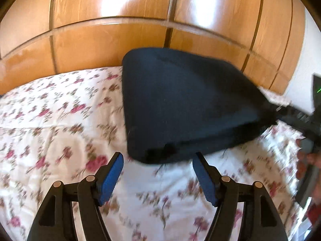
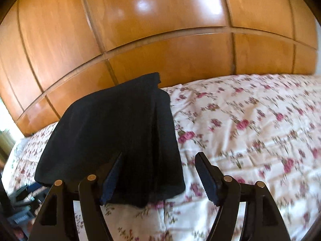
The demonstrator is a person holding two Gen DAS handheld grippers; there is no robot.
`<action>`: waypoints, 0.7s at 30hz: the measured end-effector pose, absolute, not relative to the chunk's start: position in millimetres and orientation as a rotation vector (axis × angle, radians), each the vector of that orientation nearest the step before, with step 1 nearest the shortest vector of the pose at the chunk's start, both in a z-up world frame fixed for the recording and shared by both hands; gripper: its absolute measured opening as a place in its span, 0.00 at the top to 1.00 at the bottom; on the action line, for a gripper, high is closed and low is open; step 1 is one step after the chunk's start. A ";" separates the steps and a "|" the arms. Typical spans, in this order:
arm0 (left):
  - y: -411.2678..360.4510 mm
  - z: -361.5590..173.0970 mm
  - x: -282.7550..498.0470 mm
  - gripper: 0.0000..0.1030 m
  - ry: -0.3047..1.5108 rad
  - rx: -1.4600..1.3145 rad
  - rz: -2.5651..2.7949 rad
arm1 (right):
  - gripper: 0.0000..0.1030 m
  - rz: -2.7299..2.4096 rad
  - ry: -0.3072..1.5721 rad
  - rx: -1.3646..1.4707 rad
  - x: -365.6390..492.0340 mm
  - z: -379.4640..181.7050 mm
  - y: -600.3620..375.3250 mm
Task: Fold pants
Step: 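Set the folded bundle on the bed and open both tools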
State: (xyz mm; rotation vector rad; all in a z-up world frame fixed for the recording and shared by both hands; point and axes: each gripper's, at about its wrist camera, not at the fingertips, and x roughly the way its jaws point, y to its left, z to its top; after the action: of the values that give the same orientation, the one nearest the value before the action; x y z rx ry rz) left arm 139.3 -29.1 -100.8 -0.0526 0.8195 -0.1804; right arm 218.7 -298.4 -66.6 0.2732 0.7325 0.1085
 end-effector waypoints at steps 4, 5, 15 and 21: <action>-29.4 -90.9 111.4 0.30 0.765 -0.050 -0.149 | 0.29 0.086 0.728 0.279 189.8 -58.6 -292.5; -30.0 -88.1 104.1 0.30 0.747 -0.054 -0.137 | 0.29 0.089 0.732 0.274 180.4 -57.7 -289.2; -33.5 -69.3 49.3 0.30 0.761 -0.085 -0.055 | 0.29 0.124 0.742 0.211 115.5 -50.9 -255.9; -40.4 -57.9 26.7 0.30 0.754 -0.049 0.004 | 0.29 0.135 0.729 0.183 89.7 -42.4 -242.5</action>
State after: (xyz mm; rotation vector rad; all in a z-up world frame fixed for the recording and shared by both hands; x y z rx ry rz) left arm 26.7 -40.4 -57.9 -0.0491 0.7540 0.0038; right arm 89.7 -242.5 -42.4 0.1835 0.7286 0.1345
